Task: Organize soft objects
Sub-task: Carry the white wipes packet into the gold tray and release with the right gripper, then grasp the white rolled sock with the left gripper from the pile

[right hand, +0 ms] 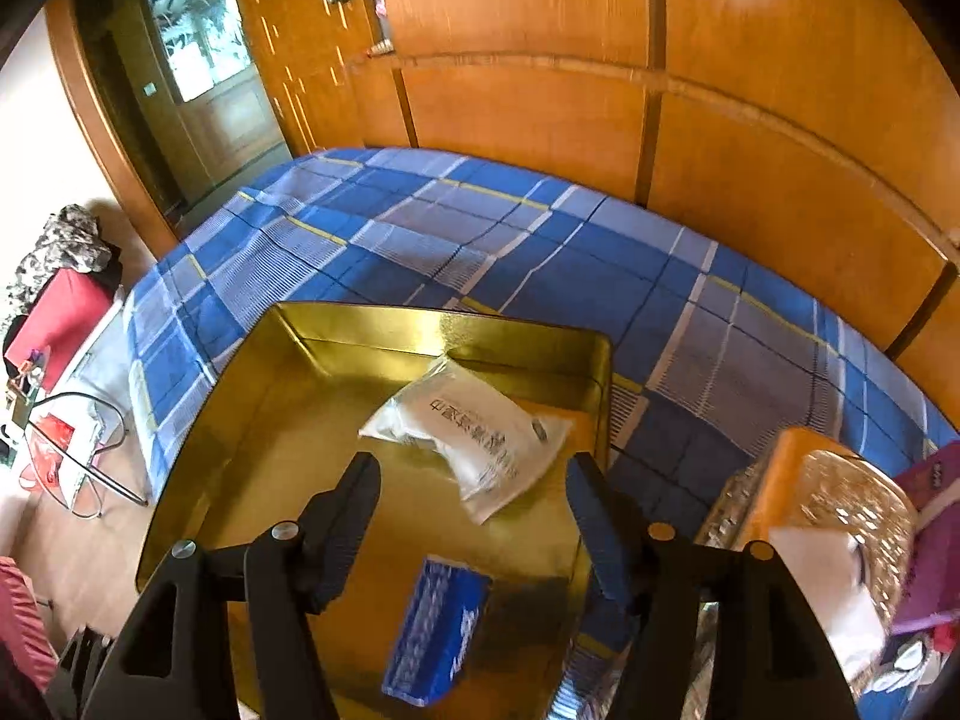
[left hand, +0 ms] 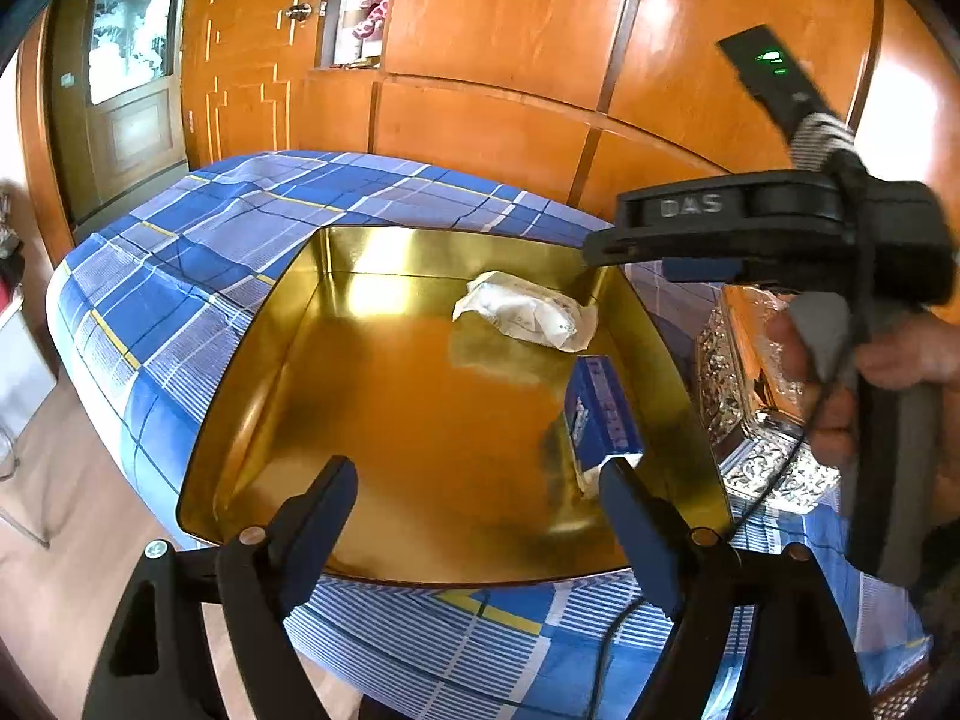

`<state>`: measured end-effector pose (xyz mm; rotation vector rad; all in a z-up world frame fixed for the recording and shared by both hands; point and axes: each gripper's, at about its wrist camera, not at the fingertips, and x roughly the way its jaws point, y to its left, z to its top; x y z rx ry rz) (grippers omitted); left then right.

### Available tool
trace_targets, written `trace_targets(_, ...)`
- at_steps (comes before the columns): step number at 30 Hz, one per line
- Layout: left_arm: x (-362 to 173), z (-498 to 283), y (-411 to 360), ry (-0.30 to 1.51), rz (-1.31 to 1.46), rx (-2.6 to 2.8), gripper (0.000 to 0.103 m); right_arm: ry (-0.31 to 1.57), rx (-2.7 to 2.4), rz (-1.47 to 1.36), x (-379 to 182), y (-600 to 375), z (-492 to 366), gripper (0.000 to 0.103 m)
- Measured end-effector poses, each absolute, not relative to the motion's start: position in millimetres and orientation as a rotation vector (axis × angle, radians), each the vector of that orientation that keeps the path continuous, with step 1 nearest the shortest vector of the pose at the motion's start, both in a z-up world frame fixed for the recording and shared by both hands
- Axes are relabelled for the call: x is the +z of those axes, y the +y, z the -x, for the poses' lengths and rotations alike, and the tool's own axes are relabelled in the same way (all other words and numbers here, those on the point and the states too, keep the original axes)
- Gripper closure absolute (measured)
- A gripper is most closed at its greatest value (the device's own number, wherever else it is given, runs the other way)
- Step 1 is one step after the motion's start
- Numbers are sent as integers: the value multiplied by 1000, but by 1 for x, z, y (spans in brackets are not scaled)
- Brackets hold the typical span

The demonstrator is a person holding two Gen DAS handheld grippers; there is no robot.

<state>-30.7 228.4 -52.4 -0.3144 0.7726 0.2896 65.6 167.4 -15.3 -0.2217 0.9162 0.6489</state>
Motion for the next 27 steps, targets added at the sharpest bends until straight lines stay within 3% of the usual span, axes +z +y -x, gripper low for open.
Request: trace_targets(27, -30, 37, 187, 728, 216, 234, 20, 621, 456, 131, 23, 30, 24, 38)
